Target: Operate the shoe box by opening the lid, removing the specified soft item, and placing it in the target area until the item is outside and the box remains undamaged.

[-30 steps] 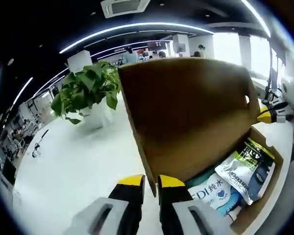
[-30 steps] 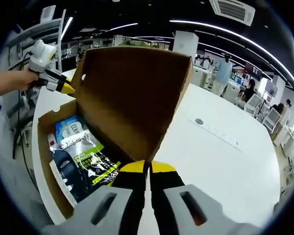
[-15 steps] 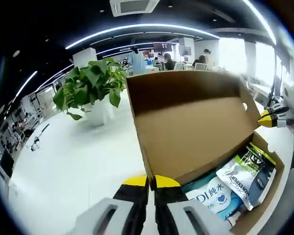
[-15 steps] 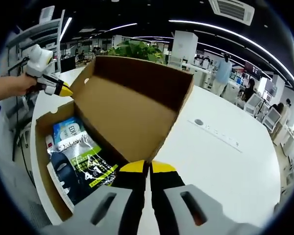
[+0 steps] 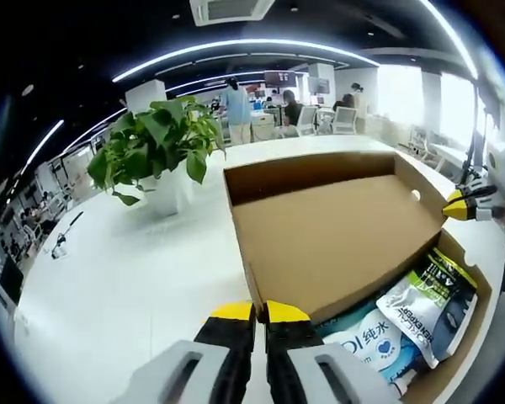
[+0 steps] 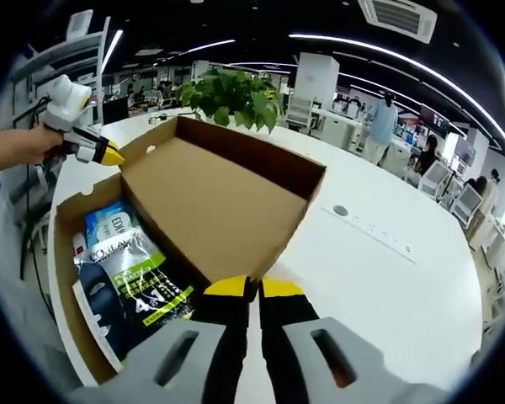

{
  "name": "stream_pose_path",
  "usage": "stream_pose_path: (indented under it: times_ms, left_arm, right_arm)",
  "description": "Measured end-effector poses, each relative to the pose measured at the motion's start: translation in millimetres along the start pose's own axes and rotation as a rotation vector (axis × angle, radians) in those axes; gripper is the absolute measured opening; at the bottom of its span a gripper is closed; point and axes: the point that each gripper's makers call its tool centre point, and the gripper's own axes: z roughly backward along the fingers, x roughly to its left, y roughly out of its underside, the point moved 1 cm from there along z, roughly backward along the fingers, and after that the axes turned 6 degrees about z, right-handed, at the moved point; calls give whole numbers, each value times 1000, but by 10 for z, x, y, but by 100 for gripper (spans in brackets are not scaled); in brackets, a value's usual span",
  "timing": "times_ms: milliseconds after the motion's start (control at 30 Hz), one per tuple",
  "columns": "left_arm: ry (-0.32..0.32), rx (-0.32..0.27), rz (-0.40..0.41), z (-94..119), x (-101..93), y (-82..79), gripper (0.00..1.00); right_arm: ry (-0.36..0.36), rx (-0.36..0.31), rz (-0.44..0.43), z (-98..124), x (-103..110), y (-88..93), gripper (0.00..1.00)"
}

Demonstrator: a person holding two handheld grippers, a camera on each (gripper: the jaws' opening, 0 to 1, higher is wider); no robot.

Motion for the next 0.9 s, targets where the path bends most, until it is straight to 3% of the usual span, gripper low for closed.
stream_pose_path:
  times_ms: [900]
  left_arm:
    - [5, 43, 39, -193, 52, 35, 3]
  right_arm:
    - [-4, 28, -102, -144, -68, 54, 3]
